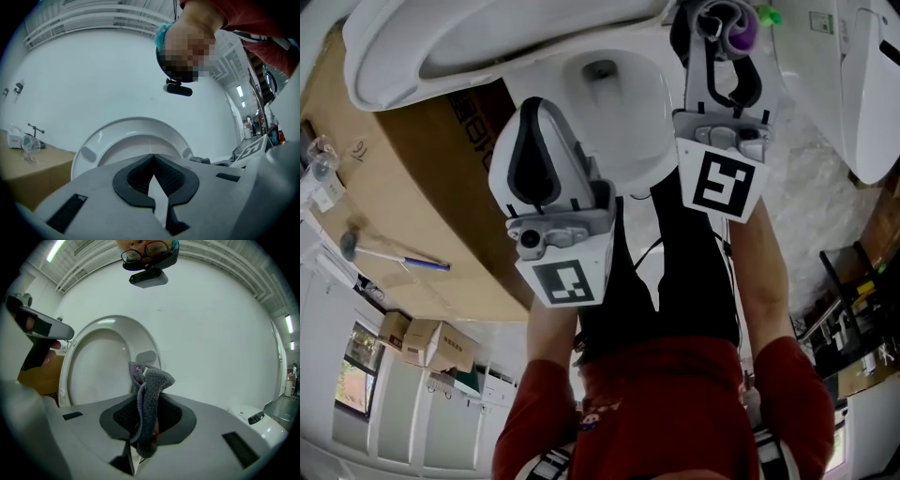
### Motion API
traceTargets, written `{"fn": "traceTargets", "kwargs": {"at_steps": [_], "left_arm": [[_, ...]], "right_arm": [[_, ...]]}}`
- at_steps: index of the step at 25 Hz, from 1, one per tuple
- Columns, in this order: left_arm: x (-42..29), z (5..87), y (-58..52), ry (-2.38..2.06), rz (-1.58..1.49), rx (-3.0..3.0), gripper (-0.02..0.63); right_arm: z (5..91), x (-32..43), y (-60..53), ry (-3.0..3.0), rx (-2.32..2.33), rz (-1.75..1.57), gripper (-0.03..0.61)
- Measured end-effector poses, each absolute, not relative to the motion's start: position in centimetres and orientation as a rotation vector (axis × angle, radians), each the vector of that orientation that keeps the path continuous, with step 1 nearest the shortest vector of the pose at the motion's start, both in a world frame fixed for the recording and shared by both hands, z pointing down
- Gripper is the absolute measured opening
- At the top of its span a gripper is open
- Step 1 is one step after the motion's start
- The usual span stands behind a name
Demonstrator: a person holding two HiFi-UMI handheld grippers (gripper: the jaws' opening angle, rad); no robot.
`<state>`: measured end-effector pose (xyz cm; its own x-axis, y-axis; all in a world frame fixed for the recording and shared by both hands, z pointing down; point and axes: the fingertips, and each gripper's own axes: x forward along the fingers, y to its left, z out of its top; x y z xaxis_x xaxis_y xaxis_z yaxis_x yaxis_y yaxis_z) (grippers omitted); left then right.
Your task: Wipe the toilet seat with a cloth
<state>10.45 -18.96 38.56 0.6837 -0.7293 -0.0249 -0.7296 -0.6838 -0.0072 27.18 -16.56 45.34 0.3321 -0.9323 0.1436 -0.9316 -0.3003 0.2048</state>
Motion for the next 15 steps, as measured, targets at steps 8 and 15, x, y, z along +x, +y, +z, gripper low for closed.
{"fn": "traceTargets", "kwargs": {"at_steps": [8,15], "left_arm": [[8.7,42.0,-18.3,1.297,-0.009,-2.873,0.012],[6.8,44.4,-18.0,1.327,-0.035,-2.873,0.012]], "right_arm": [[52.0,26.5,-16.1,-1.677,2.252,0.048,0.074],[56.3,25.1,-16.2,-1.655,2.212,0.082,0.074]]}}
